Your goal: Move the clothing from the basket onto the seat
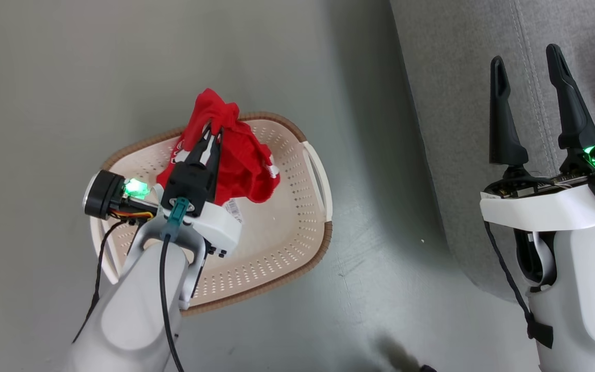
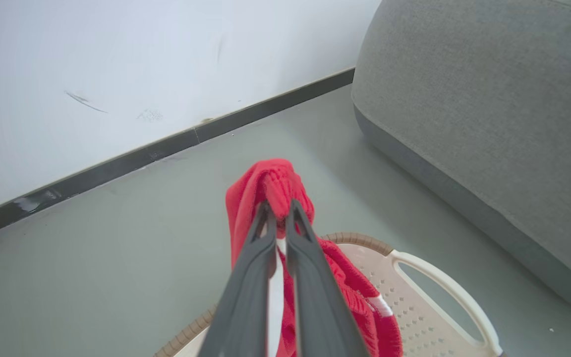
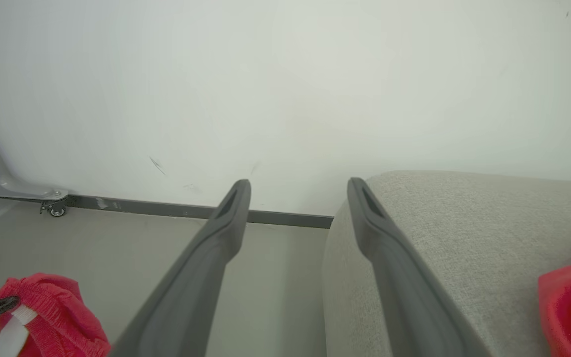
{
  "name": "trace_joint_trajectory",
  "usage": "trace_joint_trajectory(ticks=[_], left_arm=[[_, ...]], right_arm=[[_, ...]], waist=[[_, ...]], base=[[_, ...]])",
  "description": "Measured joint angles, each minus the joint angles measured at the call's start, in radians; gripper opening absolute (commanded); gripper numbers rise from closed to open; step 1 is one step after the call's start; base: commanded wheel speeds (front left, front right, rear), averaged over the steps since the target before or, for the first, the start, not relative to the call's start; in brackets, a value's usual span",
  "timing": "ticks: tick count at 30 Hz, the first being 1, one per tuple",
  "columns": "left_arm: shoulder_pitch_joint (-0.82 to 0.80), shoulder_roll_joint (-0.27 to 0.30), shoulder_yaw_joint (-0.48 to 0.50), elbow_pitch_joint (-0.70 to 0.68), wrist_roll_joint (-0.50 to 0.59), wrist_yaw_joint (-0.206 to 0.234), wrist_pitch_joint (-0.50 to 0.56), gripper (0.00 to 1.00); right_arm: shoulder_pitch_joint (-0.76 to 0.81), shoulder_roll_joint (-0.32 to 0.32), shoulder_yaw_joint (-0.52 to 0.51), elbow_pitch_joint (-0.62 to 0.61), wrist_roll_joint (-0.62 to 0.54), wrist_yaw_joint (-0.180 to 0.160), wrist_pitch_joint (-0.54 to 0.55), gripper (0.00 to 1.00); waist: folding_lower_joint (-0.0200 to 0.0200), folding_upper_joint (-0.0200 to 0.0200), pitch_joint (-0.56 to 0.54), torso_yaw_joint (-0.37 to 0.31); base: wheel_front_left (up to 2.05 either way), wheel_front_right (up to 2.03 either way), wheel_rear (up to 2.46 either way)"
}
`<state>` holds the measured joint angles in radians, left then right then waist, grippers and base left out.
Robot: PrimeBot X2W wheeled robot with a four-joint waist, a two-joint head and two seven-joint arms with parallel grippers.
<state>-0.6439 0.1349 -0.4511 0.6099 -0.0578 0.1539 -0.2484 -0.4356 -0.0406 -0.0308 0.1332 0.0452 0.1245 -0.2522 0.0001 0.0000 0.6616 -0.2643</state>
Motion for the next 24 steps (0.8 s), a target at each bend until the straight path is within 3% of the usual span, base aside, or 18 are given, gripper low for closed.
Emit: trace_joint_trajectory(ticks=[24], left_arm=[[0.238,0.017,-0.010,-0.330,-0.011,0.038,-0.004,0.00]], right_arm=[[0.033,-0.032,-0.024,0.046,-0.063,0.000,0.000,1.00]], waist=[[0.0000,0.0000,-0.208,0.128]], base=[[0.00,0.00,0.00]])
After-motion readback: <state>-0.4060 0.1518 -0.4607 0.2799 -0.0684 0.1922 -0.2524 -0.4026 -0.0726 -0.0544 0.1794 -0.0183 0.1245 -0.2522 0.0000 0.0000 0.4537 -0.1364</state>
